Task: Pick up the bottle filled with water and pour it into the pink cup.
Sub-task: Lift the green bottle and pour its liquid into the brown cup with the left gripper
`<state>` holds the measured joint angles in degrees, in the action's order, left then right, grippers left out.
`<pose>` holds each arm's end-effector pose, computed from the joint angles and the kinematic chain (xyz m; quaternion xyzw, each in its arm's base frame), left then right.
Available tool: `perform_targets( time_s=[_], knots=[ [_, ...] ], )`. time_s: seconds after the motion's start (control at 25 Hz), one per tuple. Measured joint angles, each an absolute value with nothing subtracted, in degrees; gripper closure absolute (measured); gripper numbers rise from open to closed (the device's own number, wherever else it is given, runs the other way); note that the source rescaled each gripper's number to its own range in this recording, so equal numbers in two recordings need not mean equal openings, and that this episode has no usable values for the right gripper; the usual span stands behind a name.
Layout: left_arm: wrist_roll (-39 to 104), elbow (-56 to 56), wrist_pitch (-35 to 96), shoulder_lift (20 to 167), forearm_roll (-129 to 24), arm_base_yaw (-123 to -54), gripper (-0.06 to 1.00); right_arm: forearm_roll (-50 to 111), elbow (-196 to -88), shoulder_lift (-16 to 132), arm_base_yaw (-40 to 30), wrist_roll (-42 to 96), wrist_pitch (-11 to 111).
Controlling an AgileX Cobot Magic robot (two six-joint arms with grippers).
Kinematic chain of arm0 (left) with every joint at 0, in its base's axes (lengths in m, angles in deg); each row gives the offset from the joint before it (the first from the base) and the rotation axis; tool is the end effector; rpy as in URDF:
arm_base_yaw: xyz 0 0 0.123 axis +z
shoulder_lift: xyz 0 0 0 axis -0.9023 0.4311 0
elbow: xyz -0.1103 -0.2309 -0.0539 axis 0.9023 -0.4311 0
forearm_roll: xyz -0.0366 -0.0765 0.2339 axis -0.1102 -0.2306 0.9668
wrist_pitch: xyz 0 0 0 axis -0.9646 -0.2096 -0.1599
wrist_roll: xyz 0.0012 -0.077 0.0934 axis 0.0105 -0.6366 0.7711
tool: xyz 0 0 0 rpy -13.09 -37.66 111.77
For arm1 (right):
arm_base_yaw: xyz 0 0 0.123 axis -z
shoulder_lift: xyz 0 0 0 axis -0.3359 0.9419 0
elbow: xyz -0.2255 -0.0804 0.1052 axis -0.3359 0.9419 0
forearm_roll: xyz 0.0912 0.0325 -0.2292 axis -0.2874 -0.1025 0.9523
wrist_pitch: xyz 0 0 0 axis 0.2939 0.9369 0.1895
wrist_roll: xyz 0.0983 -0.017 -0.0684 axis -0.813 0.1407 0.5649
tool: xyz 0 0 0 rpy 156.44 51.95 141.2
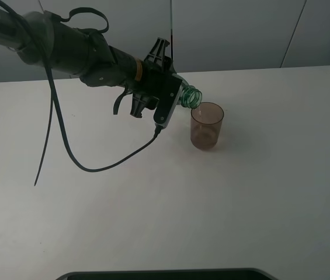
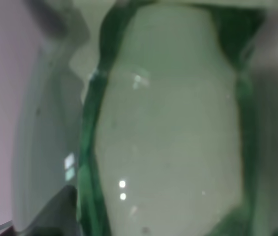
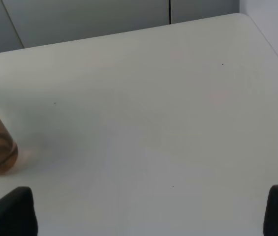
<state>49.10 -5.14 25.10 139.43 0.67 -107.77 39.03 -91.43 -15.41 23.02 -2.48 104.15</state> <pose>0.3323 -0.3166 0.1139 0.8289 0.3503 0.1652 0.4036 0.0384 -0.0035 0.2616 0.0752 0.8573 0.0086 0.5092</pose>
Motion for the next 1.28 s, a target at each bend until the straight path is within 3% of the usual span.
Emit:
perform_targets(
  time_s=[1.28],
  knots=[
    [49.5,-5.1,25.9,139.4,0.9,-107.8,0.94,39.0,-91.4,-15.4,23.0,-2.5,104.1]
  ],
)
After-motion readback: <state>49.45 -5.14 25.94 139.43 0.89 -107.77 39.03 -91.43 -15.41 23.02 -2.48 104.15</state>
